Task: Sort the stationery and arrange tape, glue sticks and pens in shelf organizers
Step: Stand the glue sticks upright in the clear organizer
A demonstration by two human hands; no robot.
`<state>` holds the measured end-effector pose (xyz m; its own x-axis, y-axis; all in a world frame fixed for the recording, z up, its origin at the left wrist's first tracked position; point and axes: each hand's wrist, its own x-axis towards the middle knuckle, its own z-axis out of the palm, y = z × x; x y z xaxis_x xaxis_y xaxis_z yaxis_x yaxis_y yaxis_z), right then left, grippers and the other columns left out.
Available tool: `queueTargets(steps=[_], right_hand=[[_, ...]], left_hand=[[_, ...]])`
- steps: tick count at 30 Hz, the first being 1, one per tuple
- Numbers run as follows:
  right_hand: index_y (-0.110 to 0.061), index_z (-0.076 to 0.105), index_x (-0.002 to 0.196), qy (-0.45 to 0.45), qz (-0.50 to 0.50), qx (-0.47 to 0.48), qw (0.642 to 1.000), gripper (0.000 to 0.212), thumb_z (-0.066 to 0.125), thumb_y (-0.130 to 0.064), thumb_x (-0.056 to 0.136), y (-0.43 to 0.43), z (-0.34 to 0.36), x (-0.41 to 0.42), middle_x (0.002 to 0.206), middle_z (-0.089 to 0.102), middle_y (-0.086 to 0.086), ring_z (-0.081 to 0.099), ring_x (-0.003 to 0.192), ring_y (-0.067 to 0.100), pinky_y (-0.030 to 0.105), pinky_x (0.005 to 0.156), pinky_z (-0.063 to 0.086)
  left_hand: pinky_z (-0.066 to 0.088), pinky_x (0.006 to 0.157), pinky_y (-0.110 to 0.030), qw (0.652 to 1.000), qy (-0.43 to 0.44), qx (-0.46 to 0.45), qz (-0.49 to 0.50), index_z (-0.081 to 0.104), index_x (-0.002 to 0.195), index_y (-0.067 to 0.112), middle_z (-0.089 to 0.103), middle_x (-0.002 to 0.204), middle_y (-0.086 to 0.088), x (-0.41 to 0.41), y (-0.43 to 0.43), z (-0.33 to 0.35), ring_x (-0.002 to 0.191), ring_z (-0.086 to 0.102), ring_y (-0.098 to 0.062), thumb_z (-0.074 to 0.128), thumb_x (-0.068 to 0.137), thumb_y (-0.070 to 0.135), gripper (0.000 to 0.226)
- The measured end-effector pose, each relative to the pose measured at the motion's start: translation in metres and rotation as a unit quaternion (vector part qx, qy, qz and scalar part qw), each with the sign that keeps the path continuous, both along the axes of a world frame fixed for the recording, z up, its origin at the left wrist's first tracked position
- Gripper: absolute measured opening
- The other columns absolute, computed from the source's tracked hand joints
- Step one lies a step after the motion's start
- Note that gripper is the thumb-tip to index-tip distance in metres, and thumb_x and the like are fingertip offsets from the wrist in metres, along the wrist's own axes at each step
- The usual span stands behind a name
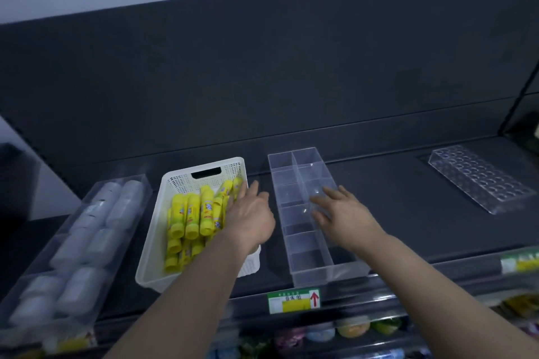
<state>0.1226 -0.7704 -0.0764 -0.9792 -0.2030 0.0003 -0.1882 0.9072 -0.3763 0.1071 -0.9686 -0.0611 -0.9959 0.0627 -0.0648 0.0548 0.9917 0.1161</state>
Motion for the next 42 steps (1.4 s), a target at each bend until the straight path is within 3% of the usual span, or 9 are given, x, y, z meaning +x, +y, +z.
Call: queueTargets(steps=[3, 8, 11, 15, 17, 21, 26, 34, 42], right_hand=[[-0.033, 0.04, 0.14, 0.017, 0.001, 0.017, 1.0, 0.044, 0.037, -0.042, 0.098, -0.023, -0.002, 0.005, 0.152, 0.032, 0.002, 0.015, 0.144, 0.03, 0.04, 0.113, 0.027], [-0.031, 0.037, 0.142, 0.016, 0.002, 0.043, 0.999, 0.045, 0.032, -0.041, 0.099, -0.052, 0.001, 0.013, 0.151, 0.034, 0.003, 0.016, 0.143, 0.032, 0.047, 0.112, 0.03], [-0.032, 0.035, 0.143, 0.006, -0.008, 0.043, 0.999, 0.045, 0.031, -0.041, 0.099, -0.061, 0.004, 0.017, 0.151, 0.035, 0.002, 0.014, 0.144, 0.033, 0.047, 0.109, 0.031], [-0.033, 0.035, 0.142, 0.0, -0.017, 0.053, 0.998, 0.044, 0.029, -0.043, 0.1, -0.065, 0.01, 0.021, 0.153, 0.031, 0.002, 0.012, 0.144, 0.032, 0.049, 0.112, 0.021], [-0.03, 0.039, 0.141, 0.022, -0.018, 0.048, 0.998, 0.043, 0.03, -0.042, 0.1, -0.072, 0.017, 0.022, 0.152, 0.032, 0.001, 0.016, 0.144, 0.028, 0.048, 0.113, 0.018], [-0.025, 0.056, 0.125, 0.084, 0.036, 0.043, 0.995, 0.033, 0.04, -0.031, 0.097, -0.103, 0.031, 0.027, 0.139, 0.047, -0.001, 0.037, 0.132, 0.022, 0.039, 0.101, 0.034], [-0.029, 0.065, 0.111, 0.124, 0.042, 0.02, 0.991, 0.027, 0.046, -0.027, 0.093, -0.137, 0.035, 0.031, 0.115, 0.064, -0.009, 0.057, 0.107, 0.019, 0.032, 0.084, 0.044], [-0.033, 0.067, 0.106, 0.126, 0.031, 0.018, 0.991, 0.027, 0.044, -0.027, 0.092, -0.146, 0.033, 0.011, 0.105, 0.068, -0.007, 0.06, 0.097, 0.021, 0.03, 0.071, 0.042], [-0.035, 0.066, 0.108, 0.134, 0.046, -0.017, 0.99, 0.024, 0.05, -0.031, 0.091, -0.132, 0.037, -0.025, 0.106, 0.068, -0.009, 0.062, 0.099, 0.02, 0.032, 0.074, 0.049]], left_hand=[[0.012, 0.119, -0.037, 0.999, 0.012, 0.038, -0.007, 0.038, 0.139, 0.007, 0.008, 0.16, -0.009, 0.006, -0.009, 0.001, 0.147, 0.005, -0.025, 0.039, 0.093, 0.011, 0.046], [0.016, 0.117, -0.037, 0.997, 0.035, 0.064, -0.003, 0.035, 0.139, 0.004, 0.009, 0.159, -0.011, 0.014, -0.03, -0.001, 0.147, 0.009, -0.024, 0.038, 0.091, 0.005, 0.048], [0.012, 0.119, -0.036, 0.997, 0.031, 0.076, 0.008, 0.025, 0.146, 0.004, 0.004, 0.16, -0.011, 0.014, -0.038, -0.001, 0.147, 0.003, -0.024, 0.038, 0.094, 0.008, 0.054], [0.006, 0.117, -0.031, 0.983, 0.037, 0.181, -0.003, 0.021, 0.151, 0.014, 0.006, 0.161, -0.004, 0.012, -0.049, 0.008, 0.148, 0.003, -0.018, 0.037, 0.101, 0.021, 0.054], [0.007, 0.117, -0.03, 0.984, 0.076, 0.162, -0.016, 0.023, 0.15, 0.016, 0.013, 0.16, -0.002, 0.011, -0.067, 0.016, 0.147, 0.006, -0.018, 0.037, 0.101, 0.022, 0.052], [0.021, 0.116, -0.038, 0.993, 0.072, 0.087, 0.043, 0.036, 0.145, 0.017, 0.026, 0.156, -0.005, 0.018, -0.121, 0.025, 0.145, 0.018, -0.023, 0.039, 0.098, 0.017, 0.047], [0.04, 0.097, -0.038, 0.991, 0.073, 0.065, 0.096, 0.053, 0.131, 0.016, 0.053, 0.133, -0.008, 0.037, -0.171, 0.024, 0.123, 0.046, -0.03, 0.041, 0.097, 0.018, 0.036], [0.048, 0.088, -0.033, 0.983, 0.095, 0.111, 0.11, 0.059, 0.124, 0.021, 0.068, 0.114, 0.001, 0.025, -0.172, 0.027, 0.112, 0.057, -0.024, 0.051, 0.091, 0.026, 0.034], [0.044, 0.081, -0.033, 0.984, 0.092, -0.017, 0.149, 0.051, 0.114, 0.009, 0.063, 0.111, -0.008, -0.023, -0.132, 0.019, 0.109, 0.055, -0.028, 0.054, 0.091, 0.043, 0.042]])
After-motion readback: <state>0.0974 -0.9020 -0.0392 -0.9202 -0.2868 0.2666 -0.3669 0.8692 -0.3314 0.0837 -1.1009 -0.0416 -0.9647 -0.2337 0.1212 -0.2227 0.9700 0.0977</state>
